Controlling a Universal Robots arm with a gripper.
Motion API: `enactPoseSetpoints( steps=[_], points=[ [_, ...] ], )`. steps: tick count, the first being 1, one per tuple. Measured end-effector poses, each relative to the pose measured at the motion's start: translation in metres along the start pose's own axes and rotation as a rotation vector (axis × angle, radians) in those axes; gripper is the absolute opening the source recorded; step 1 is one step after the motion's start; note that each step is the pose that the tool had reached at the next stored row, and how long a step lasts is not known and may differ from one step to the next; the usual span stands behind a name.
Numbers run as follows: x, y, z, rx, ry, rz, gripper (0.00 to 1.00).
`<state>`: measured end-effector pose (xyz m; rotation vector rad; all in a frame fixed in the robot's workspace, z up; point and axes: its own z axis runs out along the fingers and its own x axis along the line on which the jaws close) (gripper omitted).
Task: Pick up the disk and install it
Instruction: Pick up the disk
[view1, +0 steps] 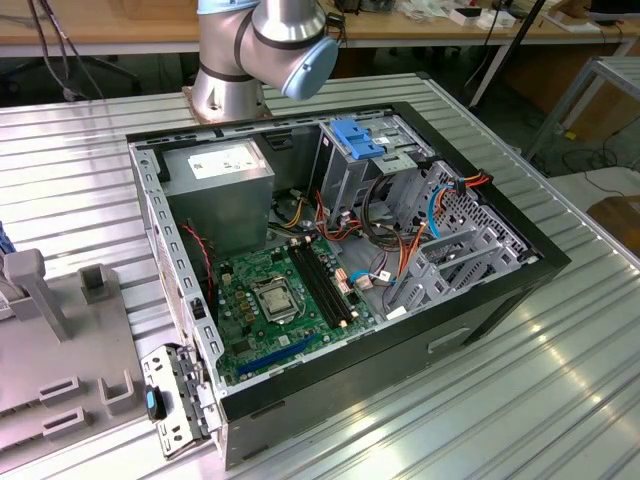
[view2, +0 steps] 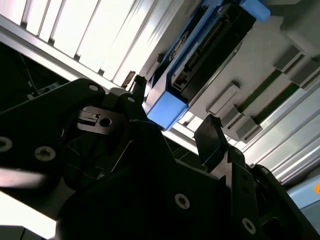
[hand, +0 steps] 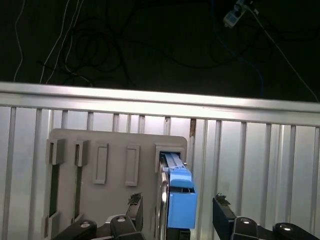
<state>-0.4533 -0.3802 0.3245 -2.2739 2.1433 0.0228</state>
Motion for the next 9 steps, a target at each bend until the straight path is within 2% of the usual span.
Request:
enactPoseSetpoints(
  steps=[3,9],
  points=[
    [-0.0021,0.0007,0.0068,0.0003,0.0,0.009,0.66],
    [-0.002,0.0017,0.0186,0.0002,0.0001,0.01,0.66]
  ],
)
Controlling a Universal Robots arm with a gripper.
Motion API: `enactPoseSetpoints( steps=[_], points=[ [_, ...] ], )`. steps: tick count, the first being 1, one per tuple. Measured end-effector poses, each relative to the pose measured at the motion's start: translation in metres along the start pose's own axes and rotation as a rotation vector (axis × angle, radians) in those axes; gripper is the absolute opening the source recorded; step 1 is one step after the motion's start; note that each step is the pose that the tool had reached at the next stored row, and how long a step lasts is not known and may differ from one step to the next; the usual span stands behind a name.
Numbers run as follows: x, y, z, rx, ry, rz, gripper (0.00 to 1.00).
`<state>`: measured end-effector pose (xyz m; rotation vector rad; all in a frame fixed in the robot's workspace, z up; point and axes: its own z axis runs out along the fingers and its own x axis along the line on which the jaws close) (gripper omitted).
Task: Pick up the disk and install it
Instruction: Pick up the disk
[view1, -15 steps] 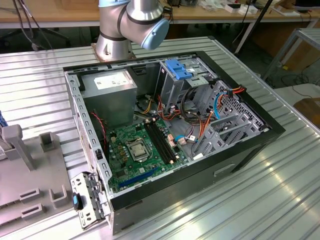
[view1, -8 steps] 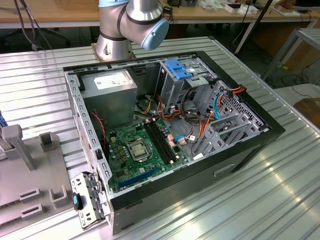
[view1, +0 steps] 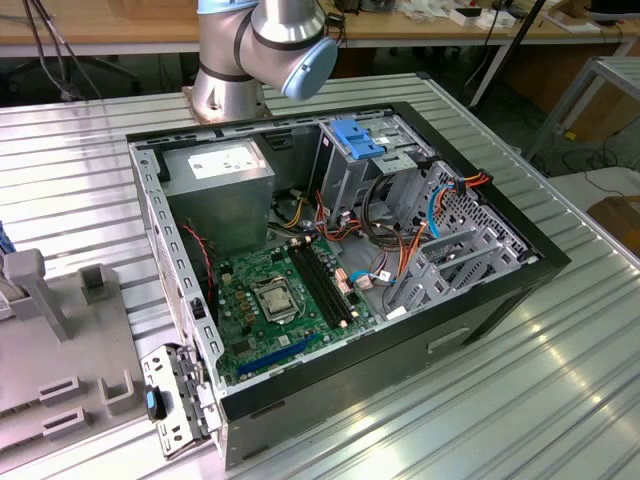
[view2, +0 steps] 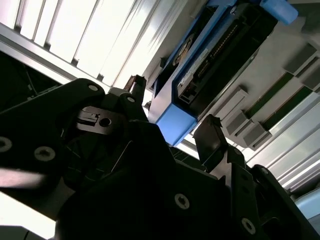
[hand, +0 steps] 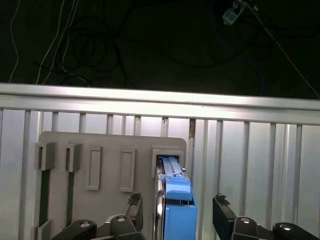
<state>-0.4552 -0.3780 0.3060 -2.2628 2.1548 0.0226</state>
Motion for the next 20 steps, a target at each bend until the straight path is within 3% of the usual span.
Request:
enactPoseSetpoints(
  steps=[2,5,20],
  points=[
    [0.0,0.0,0.0,-0.0002,0.0001,0.0,0.65],
    [0.0001,0.0001,0.0005,0.0001,0.0,0.0,0.51],
    [0.0013,0.0,0.0003,-0.0001,0.0001,0.0,0.51]
  ],
)
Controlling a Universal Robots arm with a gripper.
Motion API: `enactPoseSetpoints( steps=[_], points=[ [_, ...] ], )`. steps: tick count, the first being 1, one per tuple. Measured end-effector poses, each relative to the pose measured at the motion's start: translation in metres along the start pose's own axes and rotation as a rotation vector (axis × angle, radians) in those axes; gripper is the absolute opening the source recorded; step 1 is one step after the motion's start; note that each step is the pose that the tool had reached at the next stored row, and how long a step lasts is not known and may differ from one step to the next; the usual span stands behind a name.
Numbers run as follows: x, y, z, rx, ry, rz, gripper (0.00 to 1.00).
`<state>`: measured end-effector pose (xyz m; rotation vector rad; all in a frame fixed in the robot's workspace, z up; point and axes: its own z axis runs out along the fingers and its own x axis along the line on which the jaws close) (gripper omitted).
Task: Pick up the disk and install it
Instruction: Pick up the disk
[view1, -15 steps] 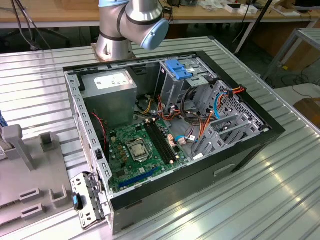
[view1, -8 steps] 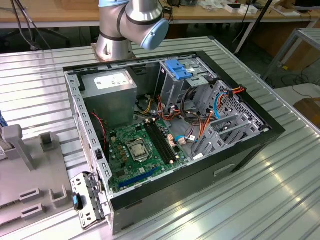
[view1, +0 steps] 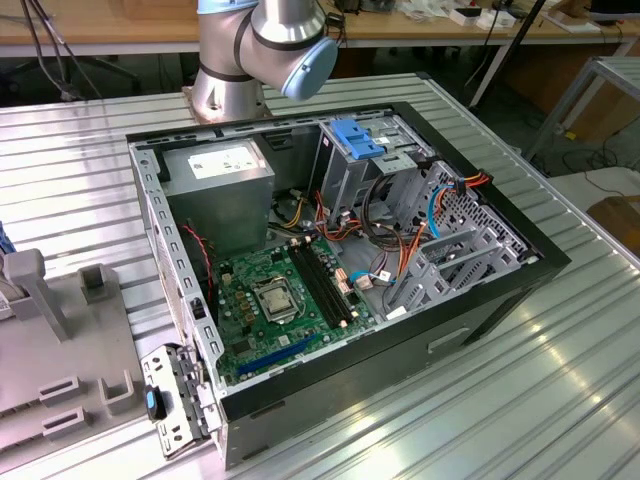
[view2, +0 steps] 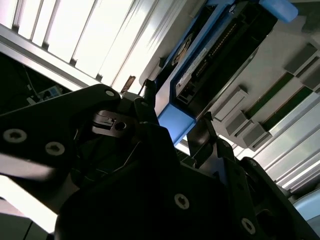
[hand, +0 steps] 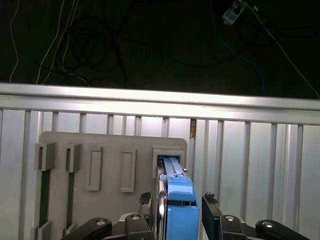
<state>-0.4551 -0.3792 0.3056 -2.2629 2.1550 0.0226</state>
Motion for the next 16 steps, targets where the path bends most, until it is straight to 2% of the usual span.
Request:
enactPoseSetpoints(
  steps=[7,8,10,16],
  points=[
    [0.0003,0.0001,0.0001,0.0002,-0.0001,0.0,0.51],
    [0.0003,0.0,0.0001,0.0001,-0.0001,0.0,0.5],
    [0.0004,0.0,0.0,0.0,0.0,0.0,0.38],
    [0.0004,0.0001,0.0001,0.0002,-0.0001,0.001,0.38]
  ],
)
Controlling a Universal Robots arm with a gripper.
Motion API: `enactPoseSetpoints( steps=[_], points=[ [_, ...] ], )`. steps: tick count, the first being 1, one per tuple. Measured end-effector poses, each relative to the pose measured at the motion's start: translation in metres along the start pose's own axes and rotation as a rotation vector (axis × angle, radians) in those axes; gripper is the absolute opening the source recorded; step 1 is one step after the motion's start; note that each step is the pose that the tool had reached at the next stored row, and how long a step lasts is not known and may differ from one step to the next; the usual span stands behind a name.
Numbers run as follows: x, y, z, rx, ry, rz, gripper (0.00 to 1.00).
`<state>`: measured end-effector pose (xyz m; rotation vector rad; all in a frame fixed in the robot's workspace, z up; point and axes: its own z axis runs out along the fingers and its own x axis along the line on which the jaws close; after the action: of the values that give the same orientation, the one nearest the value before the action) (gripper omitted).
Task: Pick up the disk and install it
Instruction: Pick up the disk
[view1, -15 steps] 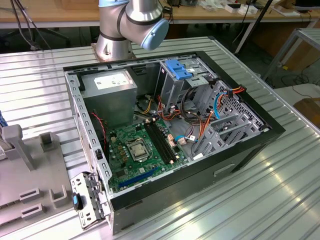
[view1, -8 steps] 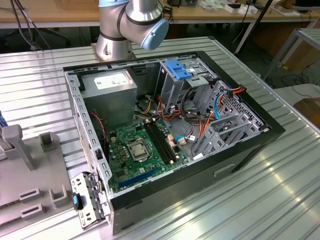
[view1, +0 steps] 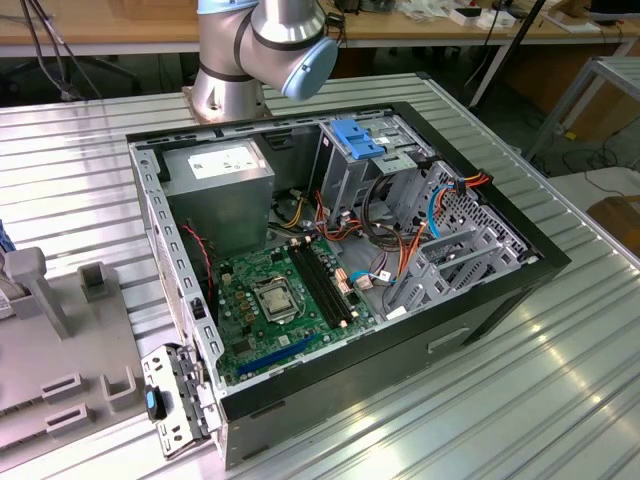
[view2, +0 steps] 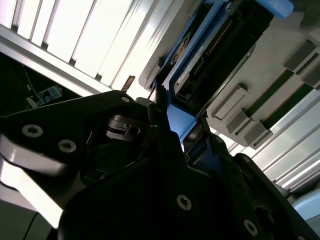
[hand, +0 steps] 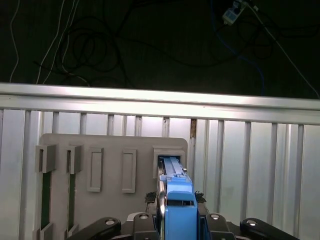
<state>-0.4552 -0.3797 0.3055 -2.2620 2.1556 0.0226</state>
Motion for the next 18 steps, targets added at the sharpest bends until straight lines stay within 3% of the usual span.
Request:
enactPoseSetpoints(
  steps=[11,18],
  points=[
    [0.0,0.0,0.0,0.0,0.0,0.001,0.38],
    [0.0,0.0,0.0,0.0006,0.0001,0.026,0.38]
  ],
)
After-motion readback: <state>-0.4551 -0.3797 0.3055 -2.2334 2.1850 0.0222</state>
